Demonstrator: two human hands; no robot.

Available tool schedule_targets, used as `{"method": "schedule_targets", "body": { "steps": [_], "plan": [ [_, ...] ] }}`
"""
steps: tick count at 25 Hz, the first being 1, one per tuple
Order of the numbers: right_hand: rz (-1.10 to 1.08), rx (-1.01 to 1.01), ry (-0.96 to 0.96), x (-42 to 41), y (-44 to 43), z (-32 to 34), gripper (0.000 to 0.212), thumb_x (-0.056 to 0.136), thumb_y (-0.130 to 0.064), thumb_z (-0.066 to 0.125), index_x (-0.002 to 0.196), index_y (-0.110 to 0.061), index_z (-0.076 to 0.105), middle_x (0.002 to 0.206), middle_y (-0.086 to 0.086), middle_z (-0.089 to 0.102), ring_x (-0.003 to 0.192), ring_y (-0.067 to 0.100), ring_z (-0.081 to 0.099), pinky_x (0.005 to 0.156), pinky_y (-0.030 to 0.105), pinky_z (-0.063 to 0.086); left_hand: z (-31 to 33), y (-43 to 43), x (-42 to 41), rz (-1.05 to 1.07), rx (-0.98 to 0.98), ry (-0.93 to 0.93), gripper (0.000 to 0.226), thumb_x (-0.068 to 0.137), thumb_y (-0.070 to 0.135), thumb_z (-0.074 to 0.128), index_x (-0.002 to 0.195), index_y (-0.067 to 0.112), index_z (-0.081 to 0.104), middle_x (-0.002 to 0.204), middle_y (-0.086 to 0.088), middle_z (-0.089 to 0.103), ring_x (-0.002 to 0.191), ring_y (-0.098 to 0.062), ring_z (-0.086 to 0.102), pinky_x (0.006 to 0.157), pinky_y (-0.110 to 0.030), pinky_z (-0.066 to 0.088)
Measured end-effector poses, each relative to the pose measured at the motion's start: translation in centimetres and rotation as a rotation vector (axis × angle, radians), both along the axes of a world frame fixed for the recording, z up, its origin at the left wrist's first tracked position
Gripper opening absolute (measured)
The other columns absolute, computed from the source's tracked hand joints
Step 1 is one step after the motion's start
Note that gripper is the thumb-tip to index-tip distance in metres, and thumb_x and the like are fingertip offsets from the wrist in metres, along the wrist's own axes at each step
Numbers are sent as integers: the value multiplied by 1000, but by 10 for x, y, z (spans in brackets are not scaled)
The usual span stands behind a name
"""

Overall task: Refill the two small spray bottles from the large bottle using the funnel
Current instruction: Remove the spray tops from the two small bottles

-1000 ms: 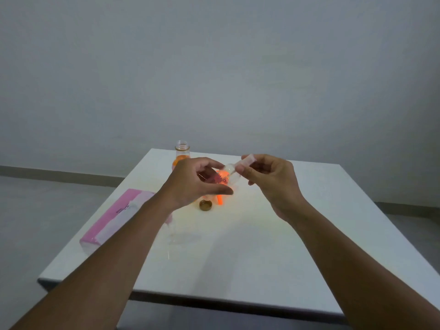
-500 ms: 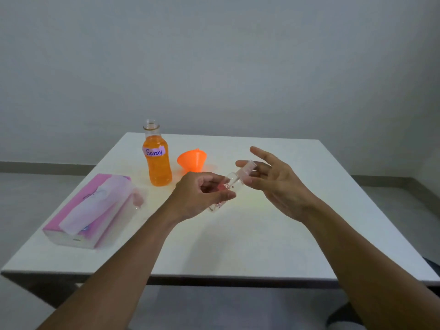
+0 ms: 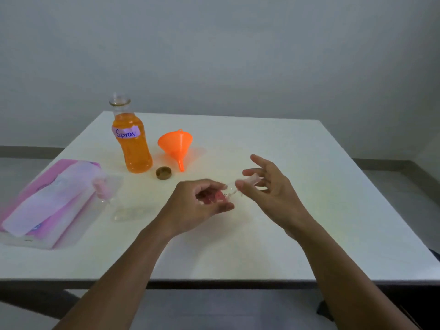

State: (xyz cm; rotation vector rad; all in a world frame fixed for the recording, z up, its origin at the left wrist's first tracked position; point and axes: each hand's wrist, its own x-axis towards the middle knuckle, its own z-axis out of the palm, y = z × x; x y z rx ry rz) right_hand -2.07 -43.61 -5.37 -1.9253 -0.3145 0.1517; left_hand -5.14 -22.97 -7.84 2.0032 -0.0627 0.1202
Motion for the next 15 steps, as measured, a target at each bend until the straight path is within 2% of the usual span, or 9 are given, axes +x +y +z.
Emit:
{"method": "schedule_targets", "body": {
  "steps": [2, 4, 6, 8, 9, 11, 13, 15],
  "plan": [
    [-174, -38, -72, 1, 6, -3, 58, 79, -60, 74, 130, -36, 57, 99, -9, 70, 87, 4, 67, 77, 24, 53, 1, 1, 4, -3, 15, -23, 45, 68, 41, 89, 108, 26, 75, 92, 6, 76, 85, -11, 70, 81, -20, 57],
    [-216, 56, -128, 3, 7, -5, 46, 82, -46, 78, 123, -32, 63, 88, -6, 72, 82, 9, 69, 79, 32, 58, 3, 2, 7, 6, 24, -31, 44, 68, 41, 88, 108, 27, 75, 92, 7, 76, 85, -10, 70, 78, -16, 55],
    [-133, 105, -139, 8, 5, -7, 51, 87, -26, 78, 133, -26, 58, 96, -7, 75, 93, 13, 72, 87, 37, 60, 2, 3, 10, 15, 28, -22, 44, 68, 41, 88, 108, 27, 76, 91, 8, 75, 84, -8, 69, 74, -13, 53],
    [-33, 150, -82, 14, 1, -8, 63, 88, -17, 77, 144, -26, 49, 110, -9, 74, 105, 14, 70, 91, 36, 59, 0, 4, 12, 20, 35, -20, 44, 68, 42, 87, 108, 27, 76, 91, 8, 75, 83, -7, 68, 73, -13, 53],
    [-6, 176, -34, 16, 0, -9, 68, 88, -19, 77, 147, -28, 45, 117, -9, 73, 111, 13, 69, 92, 35, 58, 0, 5, 14, 17, 34, -17, 44, 68, 42, 87, 108, 27, 76, 90, 8, 74, 83, -8, 67, 73, -13, 53],
    [-48, 157, 13, 18, 1, -10, 67, 85, -37, 78, 144, -35, 46, 119, -10, 70, 111, 10, 68, 91, 36, 58, -1, 5, 15, 10, 32, -8, 44, 68, 43, 87, 107, 28, 76, 88, 8, 74, 82, -8, 67, 74, -15, 54],
    [-173, 47, -4, 16, 7, -11, 60, 79, -61, 73, 132, -38, 56, 106, -9, 71, 96, 7, 69, 85, 33, 58, -2, 5, 14, 8, 43, 5, 44, 67, 43, 88, 108, 28, 76, 88, 9, 74, 82, -7, 68, 75, -14, 54],
    [-226, 24, -36, 14, 13, -12, 54, 76, -61, 76, 121, -35, 63, 91, -4, 74, 82, 8, 70, 78, 30, 57, -3, 5, 14, 6, 47, 13, 44, 67, 44, 87, 107, 29, 76, 87, 10, 74, 82, -7, 68, 76, -14, 54]
  ]
}}
